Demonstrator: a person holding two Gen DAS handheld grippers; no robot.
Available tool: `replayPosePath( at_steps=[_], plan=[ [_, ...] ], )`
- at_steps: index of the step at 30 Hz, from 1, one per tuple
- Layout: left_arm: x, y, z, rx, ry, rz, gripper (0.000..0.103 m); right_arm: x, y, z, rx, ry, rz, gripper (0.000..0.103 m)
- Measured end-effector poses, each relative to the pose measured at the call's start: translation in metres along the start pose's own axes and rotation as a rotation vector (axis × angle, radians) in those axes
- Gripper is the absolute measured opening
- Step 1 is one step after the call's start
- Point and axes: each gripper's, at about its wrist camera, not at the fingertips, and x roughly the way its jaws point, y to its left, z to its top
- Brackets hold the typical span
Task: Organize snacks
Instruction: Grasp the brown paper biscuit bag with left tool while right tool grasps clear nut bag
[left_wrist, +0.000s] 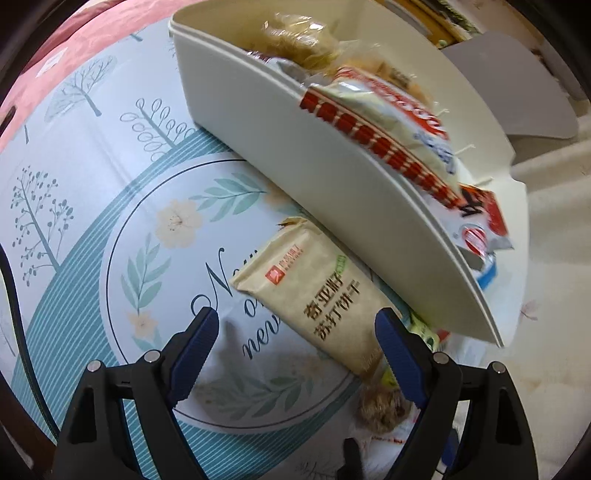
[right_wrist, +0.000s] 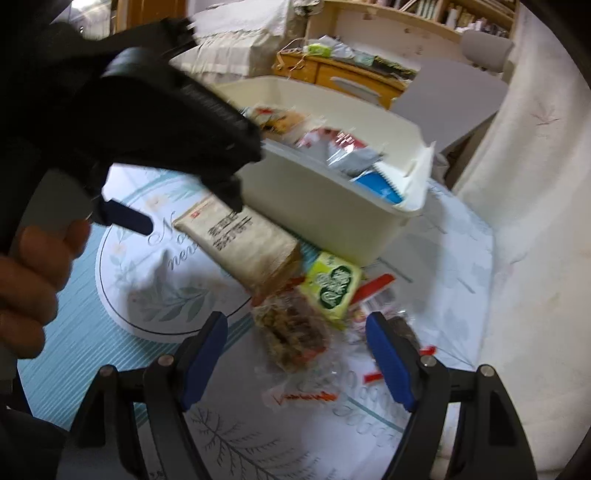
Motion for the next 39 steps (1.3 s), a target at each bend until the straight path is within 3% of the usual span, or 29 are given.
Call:
replayPosePath(
  at_steps=[8,14,19,22,26,39],
  plan=[
    [0.021,-0.015,0.009,-0.016,0.013,0.066,0.086,0.019,0.006,-0.001,-0.027,0.026,0.047,0.076],
    [0.034,-0.030,0.012,-0.005,0.021,0.100,0.088,0.025,-0.001,0.002,-0.001,0.032,0.064,0.061],
    [0.043,-0.046,0.016,0.006,0.027,0.132,0.093,0.026,-0.006,0.002,0.020,0.029,0.081,0.058],
    [0.052,-0.060,0.016,0.033,0.035,0.186,0.098,0.026,-0.007,0.001,0.026,0.026,0.088,0.052],
    [0.059,-0.068,0.017,0.022,0.024,0.201,0.103,0.024,-0.012,0.000,0.048,0.031,0.099,0.045],
    [0.068,-0.094,0.024,0.085,-0.029,0.220,0.103,0.023,-0.023,-0.005,0.115,0.065,0.118,0.044]
  ],
)
